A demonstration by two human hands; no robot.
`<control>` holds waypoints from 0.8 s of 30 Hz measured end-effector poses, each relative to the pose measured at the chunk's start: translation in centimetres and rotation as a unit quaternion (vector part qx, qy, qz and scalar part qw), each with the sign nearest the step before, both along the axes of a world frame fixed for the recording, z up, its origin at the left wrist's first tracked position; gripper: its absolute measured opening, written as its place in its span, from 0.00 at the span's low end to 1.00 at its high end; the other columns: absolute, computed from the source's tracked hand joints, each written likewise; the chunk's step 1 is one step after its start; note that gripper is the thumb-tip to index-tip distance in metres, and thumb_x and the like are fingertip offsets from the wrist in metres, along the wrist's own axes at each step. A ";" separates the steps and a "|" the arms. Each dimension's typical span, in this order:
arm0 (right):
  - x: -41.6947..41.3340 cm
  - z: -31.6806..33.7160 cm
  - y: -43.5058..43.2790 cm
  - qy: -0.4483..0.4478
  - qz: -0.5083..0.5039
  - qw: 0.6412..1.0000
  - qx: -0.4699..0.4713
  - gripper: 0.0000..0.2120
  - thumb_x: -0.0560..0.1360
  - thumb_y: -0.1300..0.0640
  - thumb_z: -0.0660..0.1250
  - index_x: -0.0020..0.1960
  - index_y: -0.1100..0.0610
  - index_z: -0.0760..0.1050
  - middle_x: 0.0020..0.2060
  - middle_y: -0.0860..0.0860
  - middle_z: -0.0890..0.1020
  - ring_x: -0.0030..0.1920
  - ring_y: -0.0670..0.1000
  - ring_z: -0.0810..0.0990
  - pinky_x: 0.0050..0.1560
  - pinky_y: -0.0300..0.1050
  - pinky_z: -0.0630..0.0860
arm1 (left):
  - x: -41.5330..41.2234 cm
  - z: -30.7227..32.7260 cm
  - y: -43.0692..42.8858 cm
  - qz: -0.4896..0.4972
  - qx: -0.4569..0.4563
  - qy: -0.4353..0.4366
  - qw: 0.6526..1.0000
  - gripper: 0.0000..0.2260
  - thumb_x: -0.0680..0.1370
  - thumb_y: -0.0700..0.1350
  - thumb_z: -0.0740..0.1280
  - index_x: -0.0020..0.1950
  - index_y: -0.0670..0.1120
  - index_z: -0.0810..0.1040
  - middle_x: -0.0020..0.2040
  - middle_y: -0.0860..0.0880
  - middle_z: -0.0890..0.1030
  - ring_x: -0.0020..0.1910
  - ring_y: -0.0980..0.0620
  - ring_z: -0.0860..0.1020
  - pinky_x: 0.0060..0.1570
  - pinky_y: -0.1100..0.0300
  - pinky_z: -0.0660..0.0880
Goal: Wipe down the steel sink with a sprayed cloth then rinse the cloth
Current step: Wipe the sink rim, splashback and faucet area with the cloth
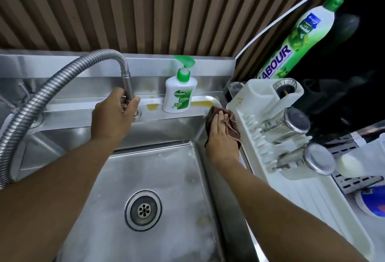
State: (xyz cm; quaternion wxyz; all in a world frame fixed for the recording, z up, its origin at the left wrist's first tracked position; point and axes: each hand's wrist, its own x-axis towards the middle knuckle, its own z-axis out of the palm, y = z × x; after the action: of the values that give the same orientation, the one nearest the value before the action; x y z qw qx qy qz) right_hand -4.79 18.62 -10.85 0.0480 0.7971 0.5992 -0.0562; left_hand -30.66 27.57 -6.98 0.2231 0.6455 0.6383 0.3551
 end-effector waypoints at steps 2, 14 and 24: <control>0.0 -0.4 -0.4 0.003 -0.004 1.000 0.015 0.35 0.74 0.58 0.44 0.80 0.66 0.42 0.80 0.64 0.50 0.81 0.60 0.51 0.78 0.55 0.55 | 0.0 0.1 0.0 0.007 -0.004 0.009 1.000 0.11 0.80 0.56 0.67 0.45 0.50 0.73 0.39 0.50 0.79 0.43 0.40 0.79 0.42 0.53 0.73; 0.1 -0.4 -2.8 0.021 0.010 1.000 0.007 0.40 0.68 0.64 0.46 0.81 0.65 0.46 0.80 0.60 0.56 0.79 0.57 0.61 0.65 0.52 0.73 | 0.7 0.7 -1.3 0.079 -0.069 -0.042 0.994 0.21 0.77 0.58 0.70 0.66 0.53 0.72 0.58 0.50 0.82 0.56 0.46 0.80 0.58 0.49 0.75; 1.1 -1.5 -2.1 0.054 0.052 0.996 0.047 0.37 0.67 0.66 0.51 0.77 0.68 0.60 0.75 0.63 0.68 0.69 0.59 0.75 0.48 0.52 0.81 | 8.1 3.7 -4.3 -0.025 0.040 -0.010 0.999 0.31 0.72 0.54 0.76 0.71 0.51 0.68 0.64 0.50 0.74 0.58 0.54 0.74 0.54 0.55 0.74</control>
State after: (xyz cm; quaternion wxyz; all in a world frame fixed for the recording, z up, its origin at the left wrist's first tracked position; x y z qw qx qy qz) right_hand -3.70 16.53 -12.38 -0.0194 0.7620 0.6437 -0.0686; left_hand -22.53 23.26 -3.29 0.2123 0.6658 0.6052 0.3814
